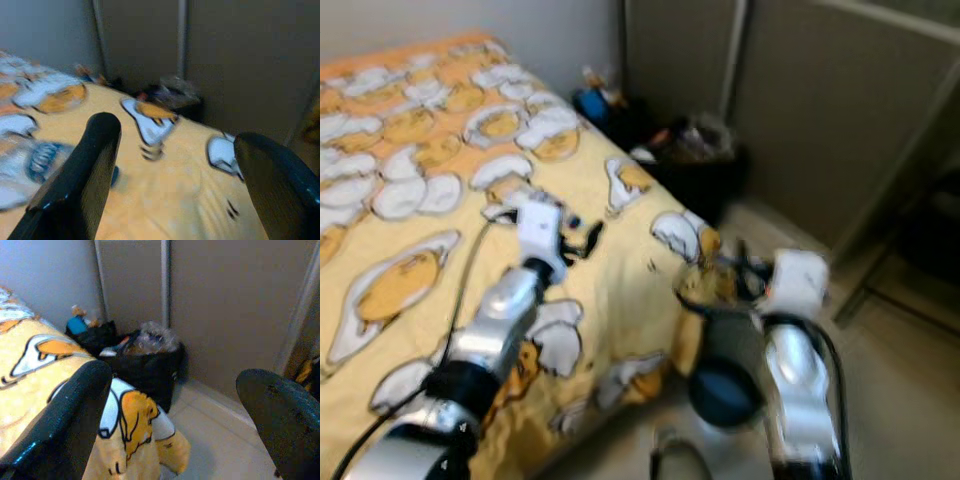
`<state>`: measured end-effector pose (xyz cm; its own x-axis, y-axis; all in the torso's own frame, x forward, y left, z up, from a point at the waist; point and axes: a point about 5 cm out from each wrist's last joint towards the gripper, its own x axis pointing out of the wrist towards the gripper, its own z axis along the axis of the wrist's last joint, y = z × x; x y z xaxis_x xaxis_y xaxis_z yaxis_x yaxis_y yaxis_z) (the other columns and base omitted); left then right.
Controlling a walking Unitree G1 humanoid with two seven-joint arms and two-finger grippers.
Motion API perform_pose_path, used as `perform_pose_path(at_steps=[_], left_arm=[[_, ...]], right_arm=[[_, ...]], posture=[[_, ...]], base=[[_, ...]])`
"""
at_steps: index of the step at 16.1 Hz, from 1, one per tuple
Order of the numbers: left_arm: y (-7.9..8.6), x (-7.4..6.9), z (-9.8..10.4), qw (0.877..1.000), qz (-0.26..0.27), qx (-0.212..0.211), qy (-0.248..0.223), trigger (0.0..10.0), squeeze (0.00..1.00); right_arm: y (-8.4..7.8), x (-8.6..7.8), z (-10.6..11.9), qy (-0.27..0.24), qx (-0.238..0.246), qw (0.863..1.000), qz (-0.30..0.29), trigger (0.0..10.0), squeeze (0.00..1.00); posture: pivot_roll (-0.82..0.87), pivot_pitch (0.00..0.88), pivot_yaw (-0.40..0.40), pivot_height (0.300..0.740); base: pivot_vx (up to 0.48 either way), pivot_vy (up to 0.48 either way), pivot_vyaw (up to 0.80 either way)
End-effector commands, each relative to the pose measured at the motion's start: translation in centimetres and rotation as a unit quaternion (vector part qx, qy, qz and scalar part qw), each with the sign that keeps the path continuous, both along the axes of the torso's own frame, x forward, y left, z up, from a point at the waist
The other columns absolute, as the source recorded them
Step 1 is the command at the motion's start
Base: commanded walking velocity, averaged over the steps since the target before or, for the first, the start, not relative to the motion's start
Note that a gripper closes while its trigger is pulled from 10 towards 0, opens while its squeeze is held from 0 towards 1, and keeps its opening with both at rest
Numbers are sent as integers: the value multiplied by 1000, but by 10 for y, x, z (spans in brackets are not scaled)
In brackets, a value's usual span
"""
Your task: Clean up the room
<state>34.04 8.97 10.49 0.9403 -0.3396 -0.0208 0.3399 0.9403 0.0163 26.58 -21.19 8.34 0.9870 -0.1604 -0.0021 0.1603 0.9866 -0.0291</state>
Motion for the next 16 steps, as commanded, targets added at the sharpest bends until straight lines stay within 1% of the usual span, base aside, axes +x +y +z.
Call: perform_pose_path(at_steps=[1,6,8,9,10,11,13,14,16], left_arm=[[5,1,-1,1000,0,8,3,10000,0],[-2,3,1,1000,-16,9,-2,10000,0],[-13,8,4,1000,-25,-6,14,10000,0],[-20,13,9,999,-30,-10,21,10000,0],[-26,20,15,999,-30,-28,31,10000,0],[-28,25,20,999,-30,-28,35,10000,0],[-26,38,27,998,-4,-27,60,10000,0],[-20,46,34,996,27,-43,80,10000,0],[-17,54,44,989,68,-84,101,10000,0]], right_arm=[[9,8,12,-24,1,1000,18,10000,0],[11,6,12,-26,2,1000,15,10000,0],[13,4,10,-26,4,1000,13,10000,0],[15,3,10,-27,4,1000,13,10000,0],[19,-1,11,-32,-2,999,12,10000,0],[21,-5,13,-39,-15,999,14,10000,0],[27,-20,13,-41,-32,998,21,10000,0],[33,-29,9,-33,-41,998,31,10000,0],[32,-32,7,-26,-40,998,28,10000,0]], posture=[[-195,62,108,740],[-197,62,116,740],[-197,66,122,740],[-202,71,126,740],[-205,74,128,740],[-215,84,129,740],[-237,106,133,740],[-248,119,141,740],[-260,127,147,740]], base=[[450,0,0],[452,0,0],[0,0,0],[0,0,0],[0,0,0],[0,0,0],[0,0,0],[0,0,0],[0,0,0]])
